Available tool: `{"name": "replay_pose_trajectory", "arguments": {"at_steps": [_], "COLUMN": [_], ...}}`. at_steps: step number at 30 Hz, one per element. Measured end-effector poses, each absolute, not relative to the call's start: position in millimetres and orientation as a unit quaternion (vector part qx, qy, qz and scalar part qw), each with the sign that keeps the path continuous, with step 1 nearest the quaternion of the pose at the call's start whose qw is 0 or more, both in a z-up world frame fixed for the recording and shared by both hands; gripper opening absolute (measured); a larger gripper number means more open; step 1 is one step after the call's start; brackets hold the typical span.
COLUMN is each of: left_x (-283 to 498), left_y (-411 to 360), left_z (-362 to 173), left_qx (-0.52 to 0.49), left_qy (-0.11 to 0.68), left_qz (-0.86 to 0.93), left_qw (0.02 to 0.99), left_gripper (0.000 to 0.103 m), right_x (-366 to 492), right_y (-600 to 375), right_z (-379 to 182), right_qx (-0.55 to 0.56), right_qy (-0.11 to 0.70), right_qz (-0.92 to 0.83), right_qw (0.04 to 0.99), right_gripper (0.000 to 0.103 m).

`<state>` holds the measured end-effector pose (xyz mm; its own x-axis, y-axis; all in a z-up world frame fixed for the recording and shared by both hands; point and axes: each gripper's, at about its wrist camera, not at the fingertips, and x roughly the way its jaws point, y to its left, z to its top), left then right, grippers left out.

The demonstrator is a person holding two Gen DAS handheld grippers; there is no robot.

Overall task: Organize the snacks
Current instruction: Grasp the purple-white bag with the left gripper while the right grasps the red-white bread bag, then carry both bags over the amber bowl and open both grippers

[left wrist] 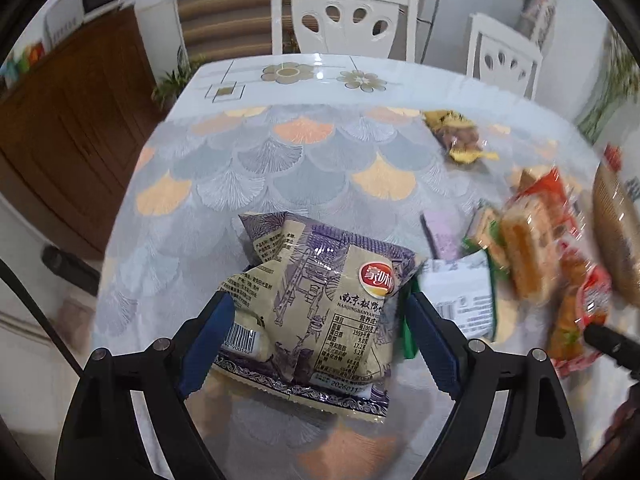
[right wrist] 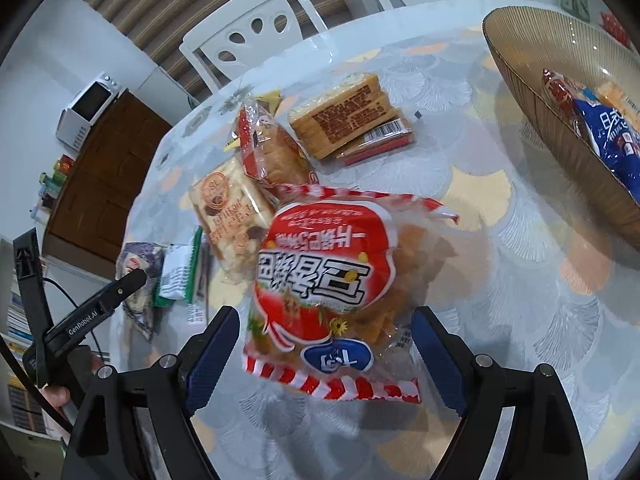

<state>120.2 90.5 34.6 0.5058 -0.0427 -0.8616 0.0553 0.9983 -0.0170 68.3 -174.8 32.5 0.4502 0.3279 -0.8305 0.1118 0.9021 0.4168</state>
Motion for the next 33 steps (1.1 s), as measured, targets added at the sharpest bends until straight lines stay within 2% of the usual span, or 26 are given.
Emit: {"name": "replay_pose_trajectory", "arguments": {"at_steps": [5, 8, 15, 16, 18, 20, 22, 29, 33], "left_x": [120, 121, 118, 116, 113, 109, 108, 94, 82], "left_y": [77, 80, 77, 75, 72, 72, 73, 72, 64], "left_z": [30, 31, 30, 30, 32, 36, 41, 64, 83], "left_qx": [0.072, 0.068, 0.081, 0.091, 0.102, 0.1, 0.098, 0.071, 0.054], "left_qy": [0.496, 0.496, 0.485, 0.481, 0.474, 0.468, 0.464, 0.449, 0.436], "left_qz": [-0.015, -0.017, -0.019, -0.015, -0.009, -0.011, -0.01, -0.025, -0.048], "left_qw": [0.865, 0.866, 0.87, 0.872, 0.874, 0.878, 0.88, 0.89, 0.897], "left_gripper": [0.087, 0.085, 0.067, 0.061, 0.057, 0.043, 0.039, 0.038, 0.038], "right_x": [73, 74, 71, 71, 69, 68, 64, 47, 36], "right_y": [-177, -170, -158, -159, -160, -162, -165, -180, -186], "right_z": [18, 20, 18, 18, 18, 18, 20, 27, 31], "right_qx": [0.212, 0.184, 0.145, 0.145, 0.144, 0.144, 0.15, 0.177, 0.176], "right_qy": [0.533, 0.526, 0.516, 0.514, 0.511, 0.51, 0.507, 0.498, 0.501], "right_qz": [0.07, 0.069, 0.063, 0.062, 0.061, 0.062, 0.063, 0.079, 0.086], "right_qw": [0.816, 0.827, 0.842, 0.843, 0.845, 0.846, 0.846, 0.845, 0.843], "right_gripper": [0.086, 0.086, 0.082, 0.081, 0.079, 0.078, 0.072, 0.06, 0.058]}}
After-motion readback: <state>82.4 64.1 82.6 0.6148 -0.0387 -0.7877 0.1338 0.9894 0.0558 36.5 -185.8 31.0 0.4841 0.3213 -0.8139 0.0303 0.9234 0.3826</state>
